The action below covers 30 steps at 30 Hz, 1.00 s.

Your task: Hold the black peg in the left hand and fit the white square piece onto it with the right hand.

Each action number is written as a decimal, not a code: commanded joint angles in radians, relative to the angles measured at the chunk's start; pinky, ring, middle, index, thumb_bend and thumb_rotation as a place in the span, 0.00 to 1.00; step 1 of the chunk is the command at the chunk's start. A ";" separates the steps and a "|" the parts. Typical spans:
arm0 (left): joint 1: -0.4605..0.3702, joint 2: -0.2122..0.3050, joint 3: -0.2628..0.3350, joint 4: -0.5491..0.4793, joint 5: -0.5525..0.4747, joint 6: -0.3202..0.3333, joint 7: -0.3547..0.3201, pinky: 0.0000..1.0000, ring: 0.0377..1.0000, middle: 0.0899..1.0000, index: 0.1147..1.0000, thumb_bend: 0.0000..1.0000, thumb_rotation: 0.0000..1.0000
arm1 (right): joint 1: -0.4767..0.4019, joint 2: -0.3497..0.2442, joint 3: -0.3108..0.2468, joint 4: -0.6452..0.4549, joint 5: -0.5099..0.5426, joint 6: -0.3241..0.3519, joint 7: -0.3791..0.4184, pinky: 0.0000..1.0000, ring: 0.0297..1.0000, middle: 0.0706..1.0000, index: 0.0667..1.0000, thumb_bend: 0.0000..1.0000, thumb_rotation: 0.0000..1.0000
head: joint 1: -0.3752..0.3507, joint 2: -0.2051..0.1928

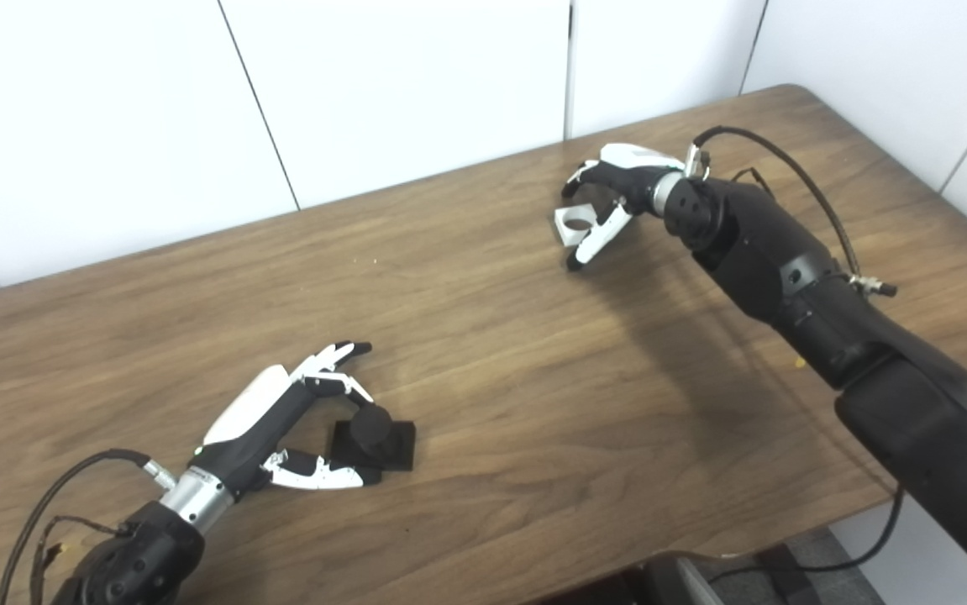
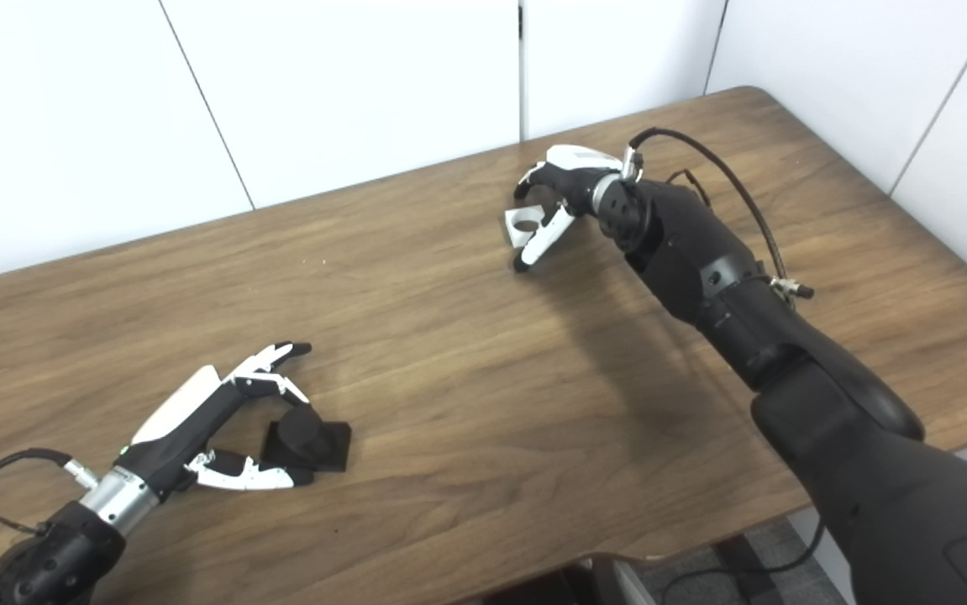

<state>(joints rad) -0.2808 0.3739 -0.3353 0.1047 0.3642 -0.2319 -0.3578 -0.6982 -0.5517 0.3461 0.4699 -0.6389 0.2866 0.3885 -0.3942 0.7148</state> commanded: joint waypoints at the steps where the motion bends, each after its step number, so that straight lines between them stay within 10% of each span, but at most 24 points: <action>1: 0.007 0.047 0.008 0.007 0.040 0.018 -0.007 1.00 1.00 0.96 0.43 0.52 0.06 | -0.007 -0.036 0.007 -0.016 -0.006 -0.018 0.011 0.92 0.97 0.96 0.77 0.87 0.31 | 0.001 0.002; 30: 0.016 0.046 0.014 -0.012 0.037 0.034 -0.012 0.99 1.00 0.96 0.43 0.52 0.06 | 0.042 -0.095 -0.014 -0.059 0.002 -0.011 0.004 0.82 0.87 0.82 0.45 0.51 0.14 | 0.005 0.021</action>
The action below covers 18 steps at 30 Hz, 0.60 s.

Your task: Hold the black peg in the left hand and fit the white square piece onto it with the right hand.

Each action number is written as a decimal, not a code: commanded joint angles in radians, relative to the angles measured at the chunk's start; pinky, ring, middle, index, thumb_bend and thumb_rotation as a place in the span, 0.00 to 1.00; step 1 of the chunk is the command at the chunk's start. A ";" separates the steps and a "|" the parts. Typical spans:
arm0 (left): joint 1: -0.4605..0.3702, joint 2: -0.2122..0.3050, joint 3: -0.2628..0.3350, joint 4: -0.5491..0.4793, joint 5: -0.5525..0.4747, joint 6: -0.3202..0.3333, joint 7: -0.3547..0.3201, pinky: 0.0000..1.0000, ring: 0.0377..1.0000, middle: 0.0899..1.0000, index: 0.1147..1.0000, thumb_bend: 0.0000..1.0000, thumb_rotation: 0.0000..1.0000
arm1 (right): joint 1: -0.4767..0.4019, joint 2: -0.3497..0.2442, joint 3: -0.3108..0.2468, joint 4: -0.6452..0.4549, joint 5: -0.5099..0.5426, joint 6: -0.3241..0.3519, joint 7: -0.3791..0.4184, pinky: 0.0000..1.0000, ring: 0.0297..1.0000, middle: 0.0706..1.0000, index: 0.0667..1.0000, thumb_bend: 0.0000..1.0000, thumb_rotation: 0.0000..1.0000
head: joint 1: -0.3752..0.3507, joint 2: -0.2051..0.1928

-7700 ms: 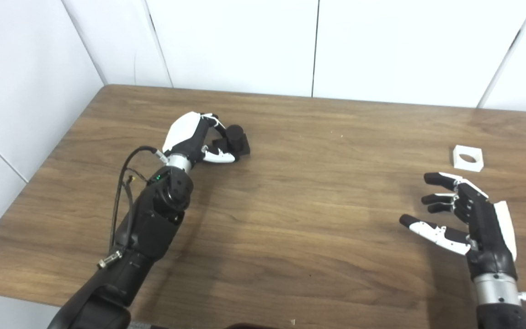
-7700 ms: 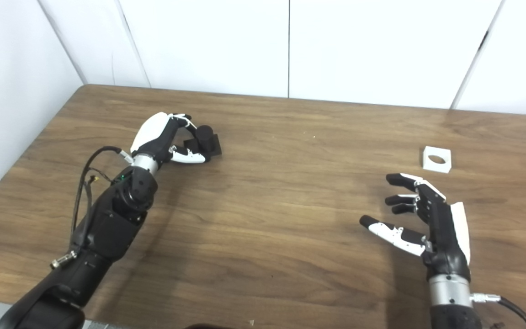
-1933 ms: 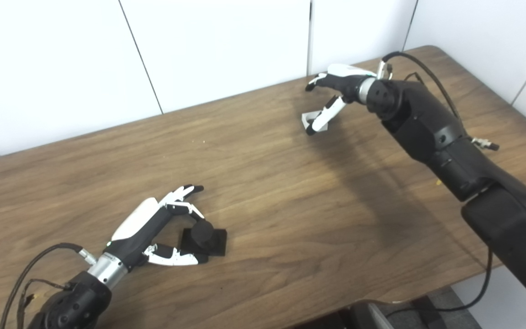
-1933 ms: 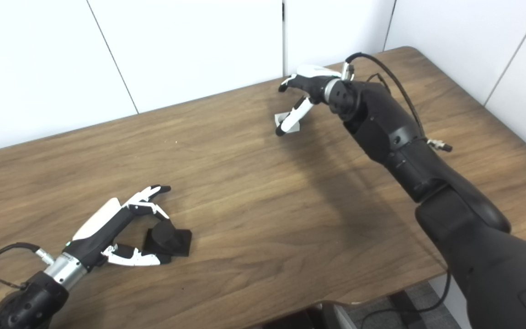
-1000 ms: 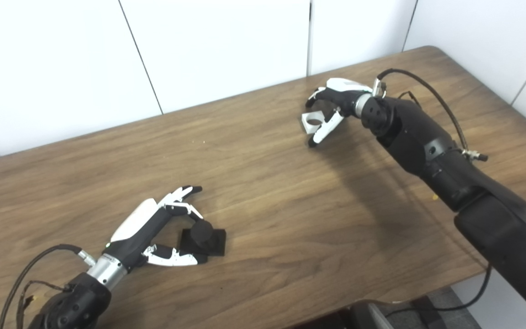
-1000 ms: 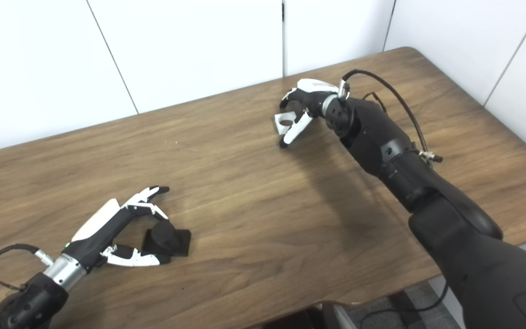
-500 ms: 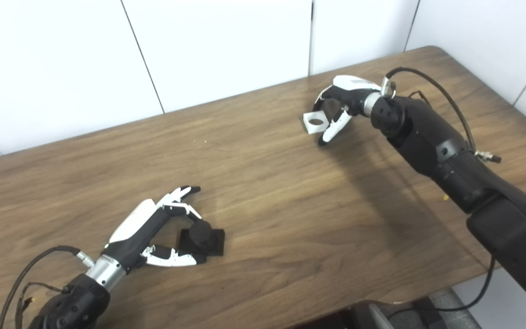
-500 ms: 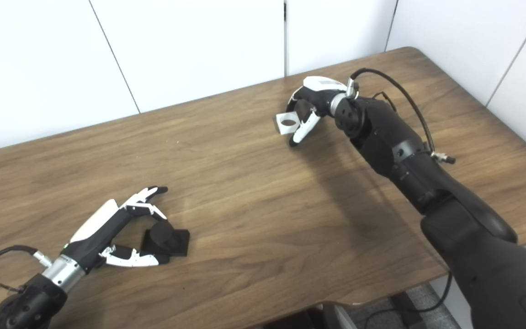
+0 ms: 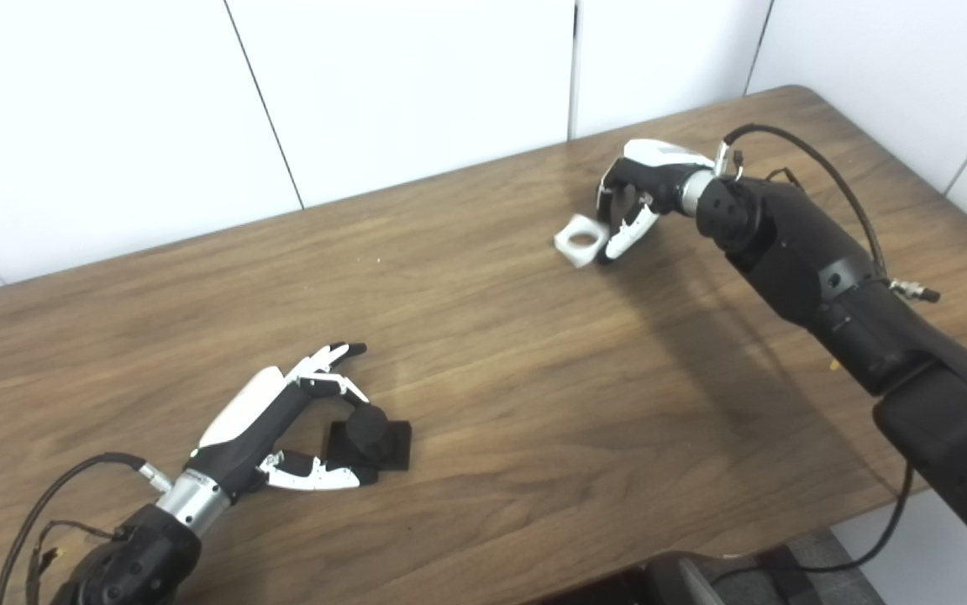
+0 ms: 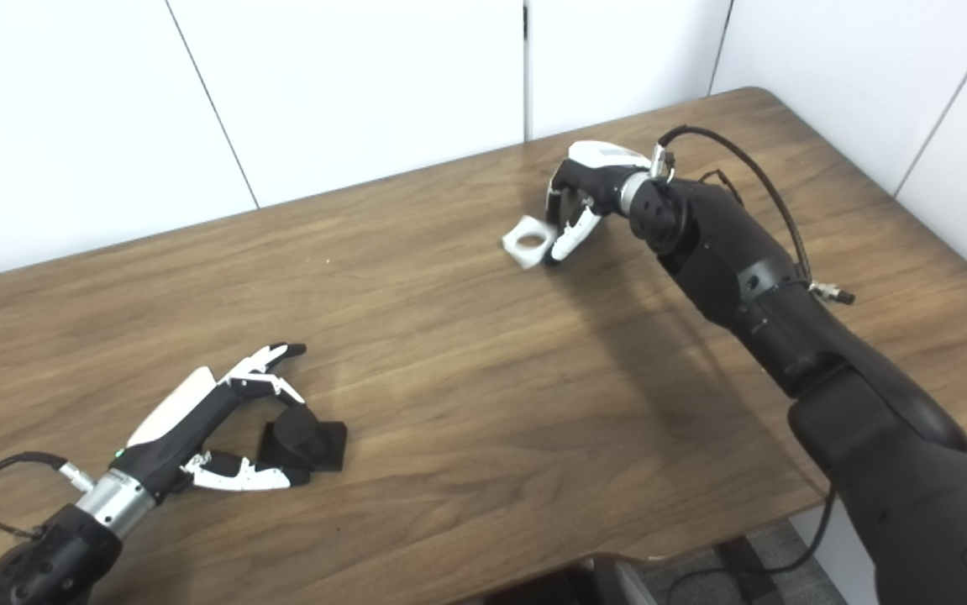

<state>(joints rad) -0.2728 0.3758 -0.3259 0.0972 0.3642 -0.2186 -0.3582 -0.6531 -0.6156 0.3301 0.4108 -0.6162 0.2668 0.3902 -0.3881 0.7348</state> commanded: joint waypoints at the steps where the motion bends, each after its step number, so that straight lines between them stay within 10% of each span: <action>1: 0.009 0.044 0.005 -0.005 0.038 0.022 -0.012 0.99 1.00 0.96 0.43 0.52 0.06 | -0.002 -0.031 0.002 0.000 -0.019 0.005 0.000 0.81 0.87 0.82 0.45 0.51 0.14 | -0.002 0.001; 18: 0.011 0.042 0.002 -0.008 0.042 0.026 -0.009 1.00 1.00 0.96 0.43 0.52 0.06 | 0.004 -0.017 -0.006 0.002 -0.003 0.002 -0.020 0.83 0.87 0.81 0.45 0.51 0.14 | 0.005 0.007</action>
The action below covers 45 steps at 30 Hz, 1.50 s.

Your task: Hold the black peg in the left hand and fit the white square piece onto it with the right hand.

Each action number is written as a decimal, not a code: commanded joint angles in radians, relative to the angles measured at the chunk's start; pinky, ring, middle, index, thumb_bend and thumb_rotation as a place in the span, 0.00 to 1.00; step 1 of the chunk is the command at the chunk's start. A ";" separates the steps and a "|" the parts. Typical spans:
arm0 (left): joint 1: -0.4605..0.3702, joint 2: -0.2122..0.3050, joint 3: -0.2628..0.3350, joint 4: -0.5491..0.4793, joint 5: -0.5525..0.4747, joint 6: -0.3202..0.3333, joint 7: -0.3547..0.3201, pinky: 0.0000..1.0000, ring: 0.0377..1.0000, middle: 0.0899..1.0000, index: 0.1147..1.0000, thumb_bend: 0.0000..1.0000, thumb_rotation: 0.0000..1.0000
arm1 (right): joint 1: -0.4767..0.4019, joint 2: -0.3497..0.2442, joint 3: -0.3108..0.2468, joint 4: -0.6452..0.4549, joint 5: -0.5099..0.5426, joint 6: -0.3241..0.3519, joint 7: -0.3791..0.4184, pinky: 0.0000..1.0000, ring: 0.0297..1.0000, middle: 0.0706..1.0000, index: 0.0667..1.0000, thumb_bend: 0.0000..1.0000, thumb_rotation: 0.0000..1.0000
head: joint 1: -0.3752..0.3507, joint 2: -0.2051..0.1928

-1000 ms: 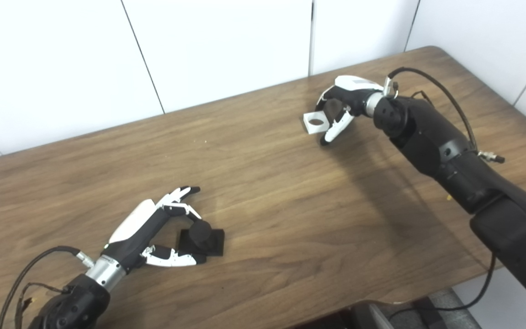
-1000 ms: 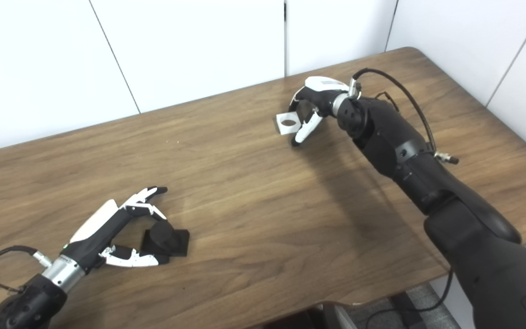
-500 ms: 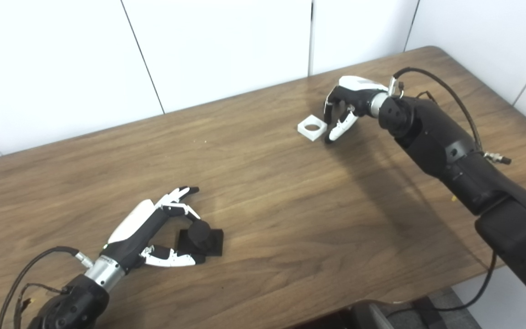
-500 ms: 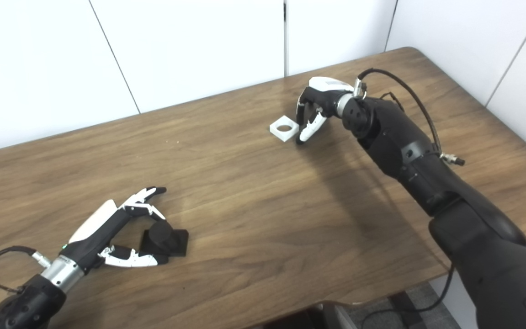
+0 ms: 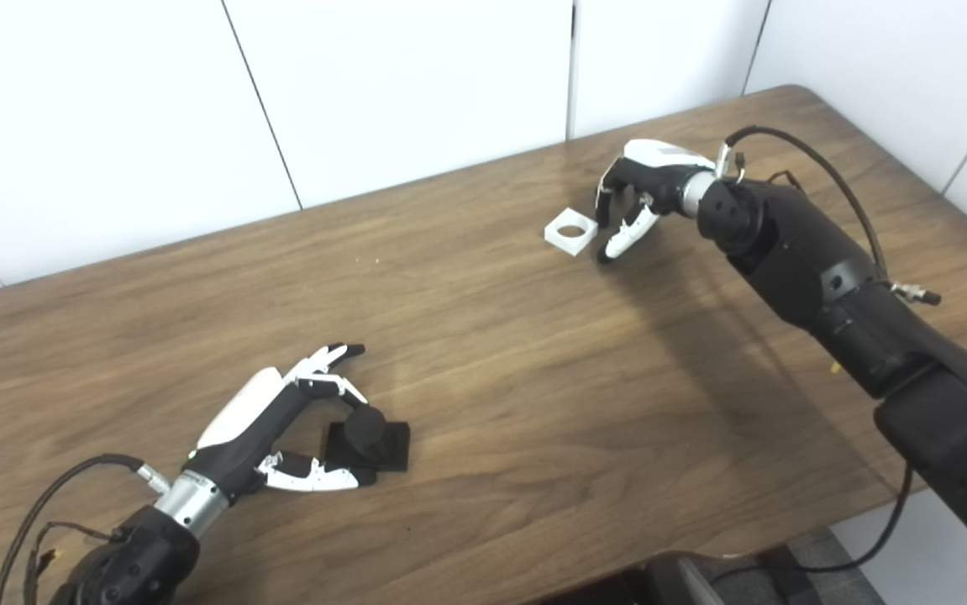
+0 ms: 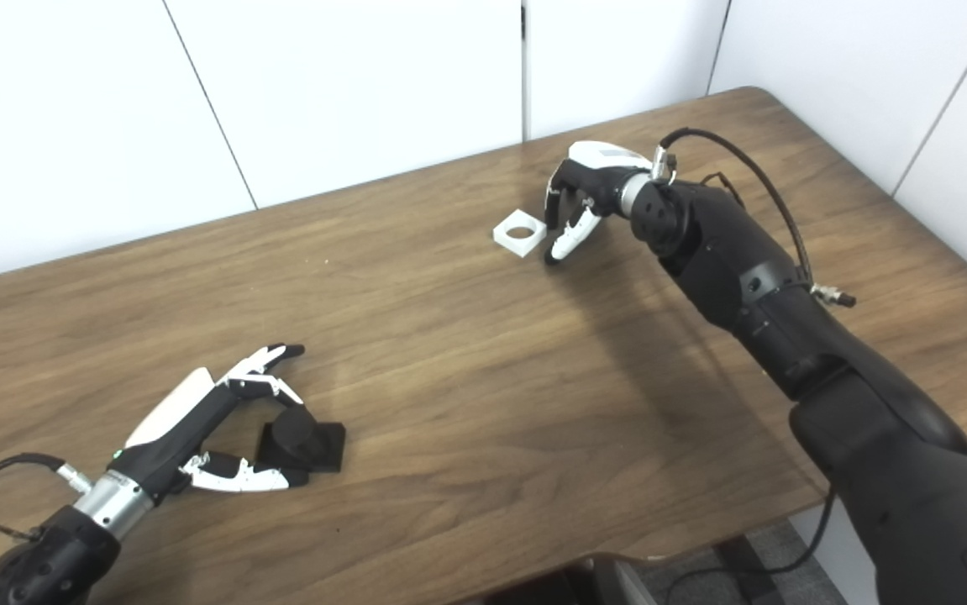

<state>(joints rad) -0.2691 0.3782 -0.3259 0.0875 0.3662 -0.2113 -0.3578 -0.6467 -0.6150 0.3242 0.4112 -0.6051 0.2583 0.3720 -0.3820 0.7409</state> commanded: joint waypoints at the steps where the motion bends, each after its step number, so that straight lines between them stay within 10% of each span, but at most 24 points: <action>1: 0.008 0.039 0.002 0.003 0.040 0.018 -0.009 1.00 1.00 0.96 0.43 0.52 0.06 | -0.003 -0.017 0.000 0.002 -0.015 0.013 0.000 0.82 0.87 0.81 0.45 0.51 0.14 | 0.000 0.001; 9: 0.004 0.039 0.001 0.003 0.038 0.021 -0.013 1.00 1.00 0.96 0.43 0.52 0.06 | -0.018 -0.025 0.021 -0.013 -0.027 0.040 0.047 0.79 0.88 0.85 0.46 0.52 0.15 | 0.001 0.002; 11: 0.004 0.038 0.000 0.001 0.037 0.022 -0.014 1.00 1.00 0.96 0.43 0.52 0.06 | -0.024 -0.028 0.032 -0.017 -0.038 0.048 0.063 0.81 0.90 0.88 0.65 0.73 0.27 | 0.001 0.002; 18: 0.004 0.037 -0.002 0.000 0.039 0.021 -0.014 1.00 1.00 0.96 0.43 0.52 0.06 | -0.039 -0.030 0.052 -0.020 -0.059 0.068 0.106 0.79 0.91 0.92 0.76 0.88 0.39 | 0.010 0.005; 45: 0.008 0.037 -0.006 -0.004 0.041 0.034 -0.014 1.00 1.00 0.96 0.43 0.52 0.06 | -0.089 -0.031 0.063 -0.043 -0.090 0.084 0.119 0.82 0.94 0.94 0.80 0.89 0.42 | 0.017 0.016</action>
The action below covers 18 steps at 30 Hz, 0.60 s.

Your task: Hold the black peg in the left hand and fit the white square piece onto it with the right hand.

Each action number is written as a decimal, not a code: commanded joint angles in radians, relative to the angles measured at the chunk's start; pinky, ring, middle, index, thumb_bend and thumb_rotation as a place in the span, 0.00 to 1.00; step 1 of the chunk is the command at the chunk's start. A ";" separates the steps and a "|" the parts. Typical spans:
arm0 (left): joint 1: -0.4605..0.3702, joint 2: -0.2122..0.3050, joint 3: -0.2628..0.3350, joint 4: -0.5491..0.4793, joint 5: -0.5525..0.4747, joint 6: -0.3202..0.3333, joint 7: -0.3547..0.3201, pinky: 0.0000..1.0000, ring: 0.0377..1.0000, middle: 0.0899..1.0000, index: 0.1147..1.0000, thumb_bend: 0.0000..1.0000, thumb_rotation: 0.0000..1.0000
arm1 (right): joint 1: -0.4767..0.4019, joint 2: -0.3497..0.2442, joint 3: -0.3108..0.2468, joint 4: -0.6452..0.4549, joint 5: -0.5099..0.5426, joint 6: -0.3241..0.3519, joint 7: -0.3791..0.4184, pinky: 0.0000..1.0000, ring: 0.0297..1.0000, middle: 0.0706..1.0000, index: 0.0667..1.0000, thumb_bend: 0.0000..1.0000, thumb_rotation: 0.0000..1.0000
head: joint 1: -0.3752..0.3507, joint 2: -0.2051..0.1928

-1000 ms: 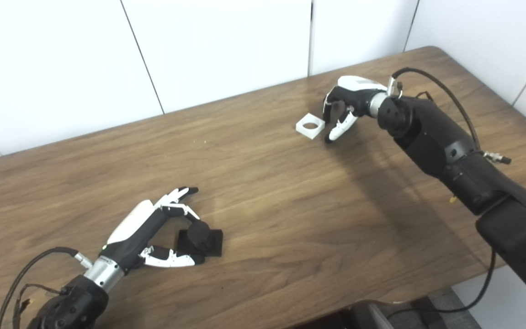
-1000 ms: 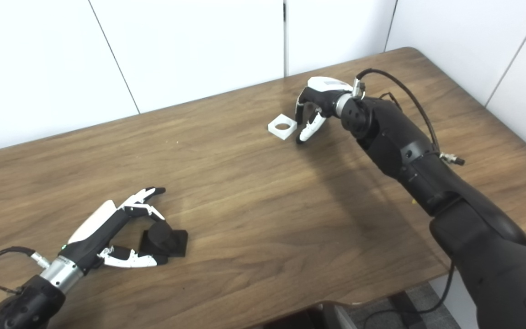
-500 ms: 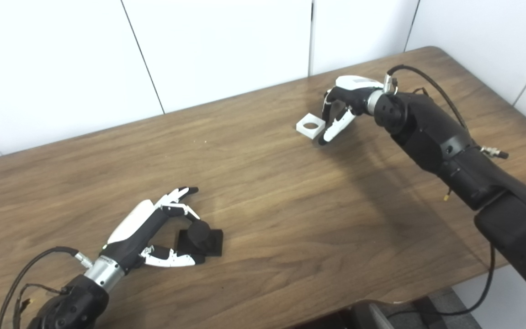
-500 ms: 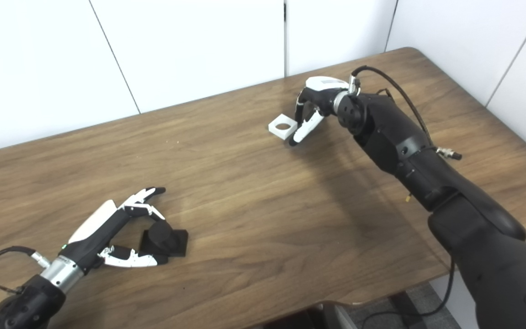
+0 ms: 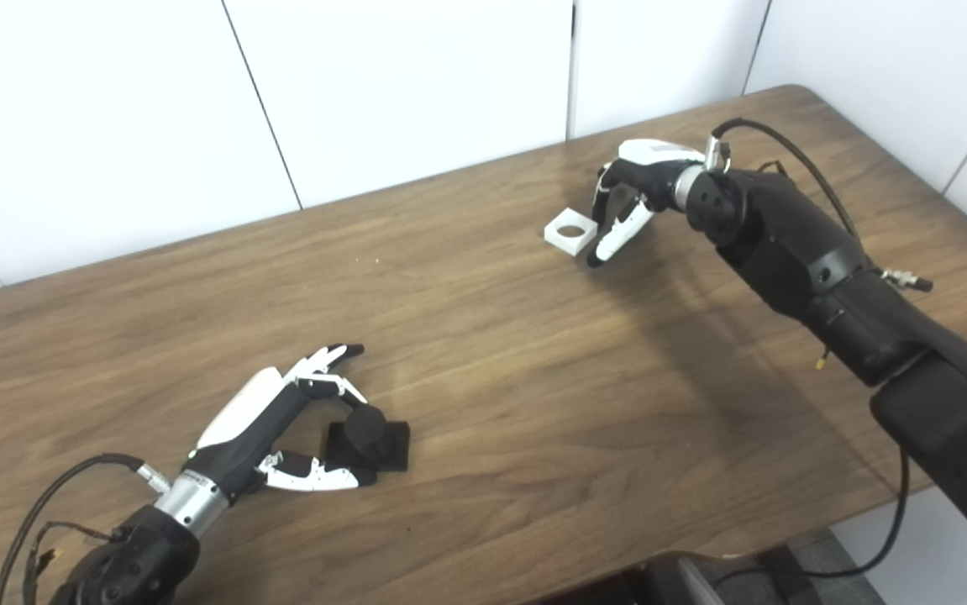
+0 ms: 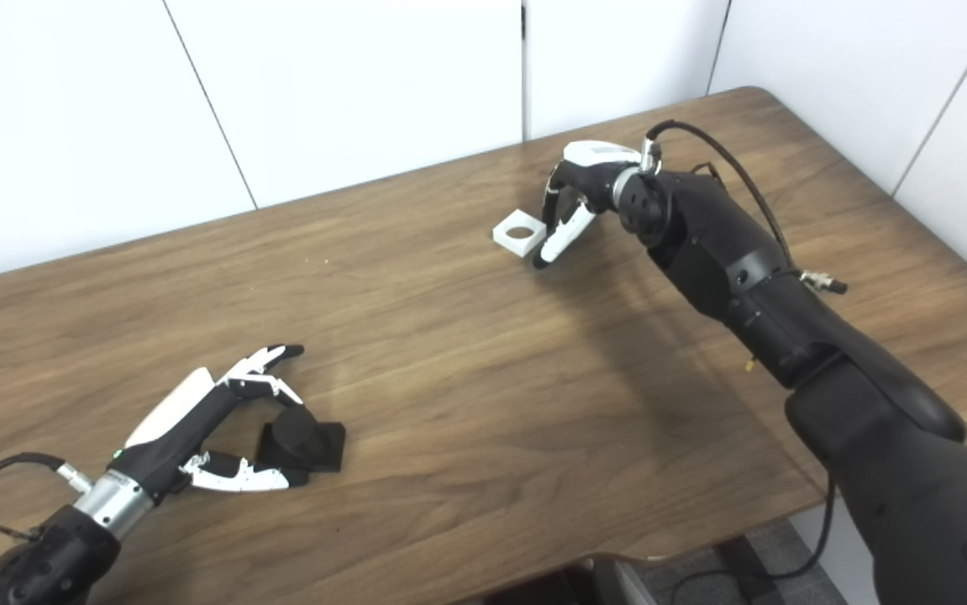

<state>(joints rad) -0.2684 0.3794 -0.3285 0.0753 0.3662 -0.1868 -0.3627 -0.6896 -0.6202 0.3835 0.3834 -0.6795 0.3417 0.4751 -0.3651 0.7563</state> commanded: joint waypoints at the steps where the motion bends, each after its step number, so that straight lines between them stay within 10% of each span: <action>1: 0.007 0.035 -0.004 0.009 0.041 0.008 -0.009 1.00 1.00 0.96 0.43 0.52 0.06 | -0.052 -0.027 0.003 -0.015 -0.018 -0.002 0.015 0.81 0.94 0.94 0.80 0.90 0.42 | 0.000 0.002; 18: 0.010 0.033 -0.005 0.003 0.043 0.018 -0.008 1.00 1.00 0.97 0.43 0.52 0.06 | -0.098 -0.035 -0.010 -0.079 -0.049 0.003 0.066 0.81 0.93 0.93 0.79 0.90 0.43 | 0.002 0.007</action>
<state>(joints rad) -0.2650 0.3794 -0.3285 0.0732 0.3662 -0.1859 -0.3580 -0.7156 -0.6301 0.3880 0.3336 -0.7154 0.3443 0.5462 -0.3620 0.7624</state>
